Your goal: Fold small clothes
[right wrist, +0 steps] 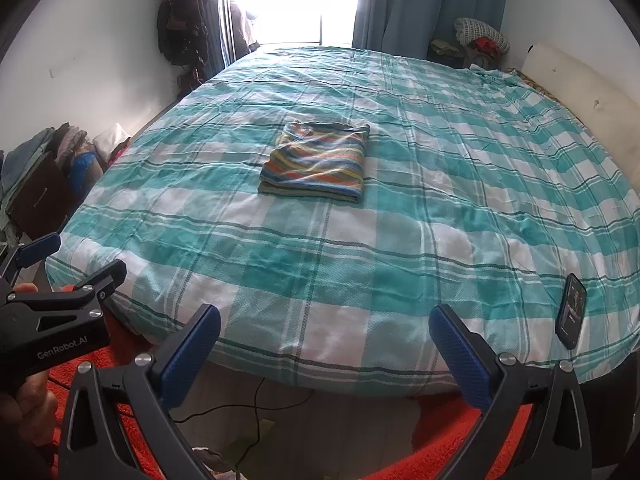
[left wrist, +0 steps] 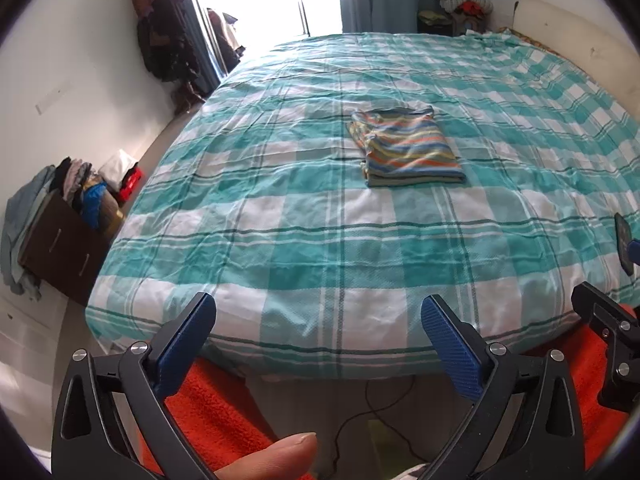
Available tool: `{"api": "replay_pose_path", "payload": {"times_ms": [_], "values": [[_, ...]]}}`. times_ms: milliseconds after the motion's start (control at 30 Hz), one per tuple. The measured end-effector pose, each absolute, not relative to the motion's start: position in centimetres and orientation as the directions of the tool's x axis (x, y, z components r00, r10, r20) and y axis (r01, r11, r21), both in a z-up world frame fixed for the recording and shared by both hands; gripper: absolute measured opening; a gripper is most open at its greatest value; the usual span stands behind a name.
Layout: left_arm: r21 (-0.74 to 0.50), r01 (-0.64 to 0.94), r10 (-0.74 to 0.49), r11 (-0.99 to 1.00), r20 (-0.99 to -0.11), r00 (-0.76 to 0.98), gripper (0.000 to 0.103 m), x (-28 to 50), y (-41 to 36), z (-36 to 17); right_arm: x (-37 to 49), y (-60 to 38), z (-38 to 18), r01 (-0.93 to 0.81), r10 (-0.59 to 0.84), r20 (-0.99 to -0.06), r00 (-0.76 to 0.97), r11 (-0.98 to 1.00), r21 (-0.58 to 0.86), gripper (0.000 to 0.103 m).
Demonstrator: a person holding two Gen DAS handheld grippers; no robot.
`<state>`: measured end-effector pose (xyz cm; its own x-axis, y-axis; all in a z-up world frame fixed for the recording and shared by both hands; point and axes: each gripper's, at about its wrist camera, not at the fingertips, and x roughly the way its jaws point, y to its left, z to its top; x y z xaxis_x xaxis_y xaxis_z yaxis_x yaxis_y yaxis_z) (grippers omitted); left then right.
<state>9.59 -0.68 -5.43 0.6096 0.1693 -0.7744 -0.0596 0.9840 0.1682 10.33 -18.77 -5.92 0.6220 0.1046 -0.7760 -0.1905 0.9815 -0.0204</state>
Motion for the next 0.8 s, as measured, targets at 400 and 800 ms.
{"api": "replay_pose_path", "payload": {"times_ms": [400, 800], "values": [[0.102, -0.07, 0.12, 0.992, -0.657, 0.744, 0.103, 9.6, 0.2, -1.1, 10.1, -18.7, -4.8, -0.18, 0.084, -0.768, 0.635, 0.983, -0.042, 0.103], [0.193, -0.057, 0.179, 0.98, -0.707, 0.684, 0.103, 9.2, -2.0, -2.7, 10.2, -18.3, -3.9, -0.188, 0.085, -0.753, 0.653, 0.981, -0.052, 0.103]]}}
